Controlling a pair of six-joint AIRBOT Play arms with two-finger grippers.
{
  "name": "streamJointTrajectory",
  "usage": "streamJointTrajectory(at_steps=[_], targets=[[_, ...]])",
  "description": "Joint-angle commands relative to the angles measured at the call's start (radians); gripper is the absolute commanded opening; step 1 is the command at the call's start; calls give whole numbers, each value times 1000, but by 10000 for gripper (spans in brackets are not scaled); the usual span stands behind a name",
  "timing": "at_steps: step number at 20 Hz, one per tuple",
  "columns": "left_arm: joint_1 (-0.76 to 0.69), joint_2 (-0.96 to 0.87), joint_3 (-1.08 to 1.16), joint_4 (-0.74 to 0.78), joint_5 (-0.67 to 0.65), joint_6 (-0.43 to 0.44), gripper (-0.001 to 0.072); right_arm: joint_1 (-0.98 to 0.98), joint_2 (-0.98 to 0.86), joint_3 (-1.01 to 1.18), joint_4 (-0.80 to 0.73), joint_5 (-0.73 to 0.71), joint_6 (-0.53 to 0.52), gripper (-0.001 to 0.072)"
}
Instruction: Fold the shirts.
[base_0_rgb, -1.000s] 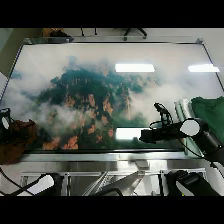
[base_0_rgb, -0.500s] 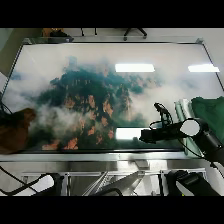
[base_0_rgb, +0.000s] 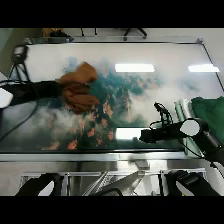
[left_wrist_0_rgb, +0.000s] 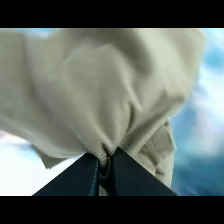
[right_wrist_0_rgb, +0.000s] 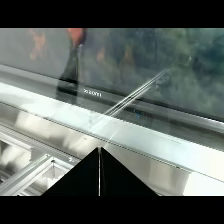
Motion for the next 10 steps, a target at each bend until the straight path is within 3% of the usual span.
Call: streamJointTrajectory(at_steps=[1,2,3,4,5,10], targets=[[-244,-10,-138,-39,156,-46,20,-2,1,0,-8,-2,-29,28],[-292,-37,-167,-38,203,-45,276,-7,1,1,-7,-2,-29,39],[-328,-64,-183,-40,243,-55,696,-17,1,5,-7,-1,-29,206],[-347,-95,-175,-39,244,-65,690,-32,1,16,-7,-2,-29,460],[-347,-118,-150,-38,211,-66,690,-53,1,36,-7,-2,-29,523],[-136,-118,-31,-30,-116,-58,689,-227,0,151,-7,10,-137,518]])
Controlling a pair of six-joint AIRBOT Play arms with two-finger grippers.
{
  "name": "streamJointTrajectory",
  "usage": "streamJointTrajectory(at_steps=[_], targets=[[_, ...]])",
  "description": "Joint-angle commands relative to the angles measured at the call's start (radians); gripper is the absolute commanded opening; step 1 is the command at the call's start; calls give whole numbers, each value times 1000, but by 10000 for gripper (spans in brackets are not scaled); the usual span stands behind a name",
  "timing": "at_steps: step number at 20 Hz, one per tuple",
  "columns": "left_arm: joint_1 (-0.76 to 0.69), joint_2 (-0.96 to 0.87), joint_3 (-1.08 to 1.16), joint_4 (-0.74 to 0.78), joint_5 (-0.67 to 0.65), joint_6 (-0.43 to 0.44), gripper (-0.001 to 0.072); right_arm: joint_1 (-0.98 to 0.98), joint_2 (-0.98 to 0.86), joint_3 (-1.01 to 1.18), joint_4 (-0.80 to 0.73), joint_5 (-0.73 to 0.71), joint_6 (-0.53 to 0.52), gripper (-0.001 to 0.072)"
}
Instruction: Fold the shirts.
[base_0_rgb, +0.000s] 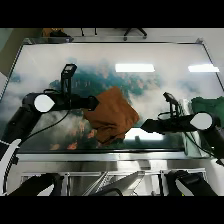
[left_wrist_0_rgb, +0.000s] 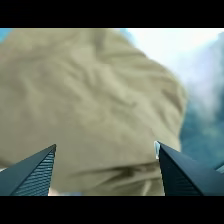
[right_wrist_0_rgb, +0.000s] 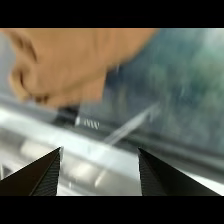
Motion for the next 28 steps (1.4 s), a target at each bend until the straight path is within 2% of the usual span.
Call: streamJointTrajectory(at_steps=[1,3,5,7,9,11,13,17,19,20,21,22,23,25,28], targets=[[150,18,-10,5,-190,15,690,-116,-7,47,-1,8,-91,518],[253,69,-157,1,-153,18,689,-161,-54,44,-1,3,-130,518],[322,105,-321,-37,-58,34,689,-178,-138,44,0,-27,-166,518],[344,112,-452,-179,30,137,689,-177,-246,44,21,-83,-180,518],[329,85,-536,-350,84,247,689,-177,-365,44,109,-137,-291,516],[272,26,-580,-508,82,358,689,-172,-479,44,218,-162,-392,460],[173,-40,-607,-616,90,428,689,-149,-586,45,316,-183,-486,461],[-46,-195,-545,-660,177,445,688,-101,-706,46,534,-249,-641,460],[-109,-269,-473,-657,192,445,687,-98,-726,46,622,-257,-680,458],[-122,-300,-439,-657,193,445,652,-99,-729,46,651,-260,-703,426],[-125,-327,-404,-654,188,445,442,-99,-729,47,675,-258,-737,203],[-119,-352,-367,-649,164,446,156,-99,-728,50,695,-253,-758,25],[-102,-365,-335,-649,131,447,16,-99,-727,56,713,-246,-766,20],[-64,-358,-272,-649,40,449,15,-100,-703,79,754,-207,-806,19],[10,-229,-140,-650,-103,448,12,-101,-599,188,789,-122,-805,19]])
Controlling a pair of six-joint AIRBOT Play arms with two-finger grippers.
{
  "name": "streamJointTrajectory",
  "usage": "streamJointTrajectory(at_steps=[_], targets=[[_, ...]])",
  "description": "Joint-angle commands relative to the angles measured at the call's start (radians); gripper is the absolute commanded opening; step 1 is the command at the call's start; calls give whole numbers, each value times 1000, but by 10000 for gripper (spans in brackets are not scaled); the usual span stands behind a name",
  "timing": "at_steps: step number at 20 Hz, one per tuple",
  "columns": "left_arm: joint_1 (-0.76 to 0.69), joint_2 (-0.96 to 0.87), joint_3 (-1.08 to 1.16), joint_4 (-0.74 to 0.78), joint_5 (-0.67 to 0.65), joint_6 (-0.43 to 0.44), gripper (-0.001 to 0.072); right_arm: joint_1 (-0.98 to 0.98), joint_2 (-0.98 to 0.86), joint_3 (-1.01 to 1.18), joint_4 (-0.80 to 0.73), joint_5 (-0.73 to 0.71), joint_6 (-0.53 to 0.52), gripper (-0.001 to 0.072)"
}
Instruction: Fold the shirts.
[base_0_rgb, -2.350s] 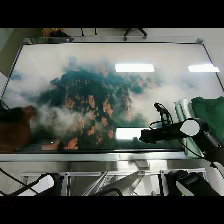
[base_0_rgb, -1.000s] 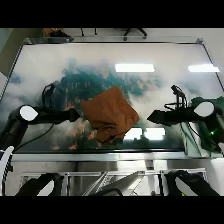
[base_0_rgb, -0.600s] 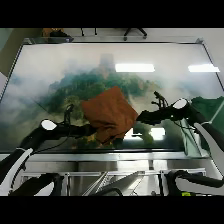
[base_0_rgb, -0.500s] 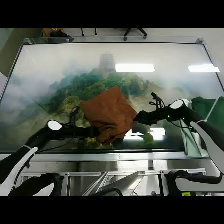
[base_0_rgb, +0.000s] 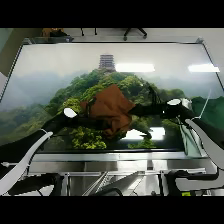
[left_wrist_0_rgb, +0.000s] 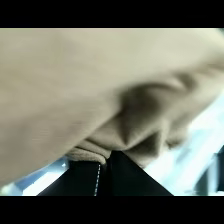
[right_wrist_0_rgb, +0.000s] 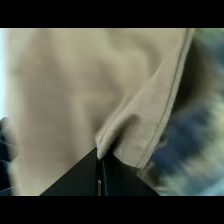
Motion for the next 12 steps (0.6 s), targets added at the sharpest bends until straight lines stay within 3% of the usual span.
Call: streamJointTrajectory(at_steps=[1,6,9,12], targets=[[72,142,181,-6,-180,2,11,0,116,135,69,91,-31,19],[145,442,668,36,-322,-144,11,0,397,524,86,87,-28,19],[159,550,975,184,-365,-246,12,0,529,705,58,72,-27,19],[159,636,1122,350,-367,-303,13,0,625,777,-60,27,-8,19]])
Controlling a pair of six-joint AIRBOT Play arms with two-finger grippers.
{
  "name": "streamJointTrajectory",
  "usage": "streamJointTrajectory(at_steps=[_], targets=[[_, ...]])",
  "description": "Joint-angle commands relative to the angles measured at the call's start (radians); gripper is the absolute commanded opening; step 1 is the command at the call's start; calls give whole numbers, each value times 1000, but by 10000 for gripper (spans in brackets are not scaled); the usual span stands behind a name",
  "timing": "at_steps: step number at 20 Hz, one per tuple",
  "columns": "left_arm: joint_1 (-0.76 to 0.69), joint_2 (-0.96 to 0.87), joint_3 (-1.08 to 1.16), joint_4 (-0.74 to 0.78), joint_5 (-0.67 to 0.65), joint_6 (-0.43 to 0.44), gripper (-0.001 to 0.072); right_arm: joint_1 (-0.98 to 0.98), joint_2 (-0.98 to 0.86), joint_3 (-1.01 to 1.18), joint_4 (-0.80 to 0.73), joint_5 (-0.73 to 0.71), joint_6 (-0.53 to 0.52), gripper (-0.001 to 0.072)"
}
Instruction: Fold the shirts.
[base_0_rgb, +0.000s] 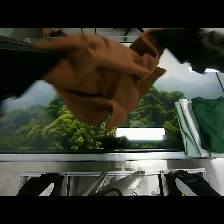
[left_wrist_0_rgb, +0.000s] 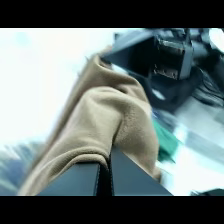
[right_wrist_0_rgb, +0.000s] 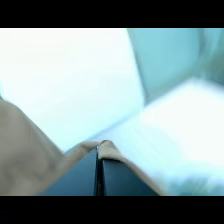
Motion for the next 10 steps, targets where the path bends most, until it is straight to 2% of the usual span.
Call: streamJointTrajectory(at_steps=[1,3,6,8,10], targets=[[8,110,173,207,-31,-102,14,0,108,96,-110,-40,25,19],[8,139,90,222,-32,-107,15,0,92,96,-142,-1,61,20],[-11,128,-151,220,-41,-106,16,0,-19,90,-145,120,105,20],[-46,75,-327,221,-40,-105,16,0,-114,43,-146,180,128,20],[-73,-13,-486,223,-24,-67,15,2,-214,-58,-184,191,150,20]])
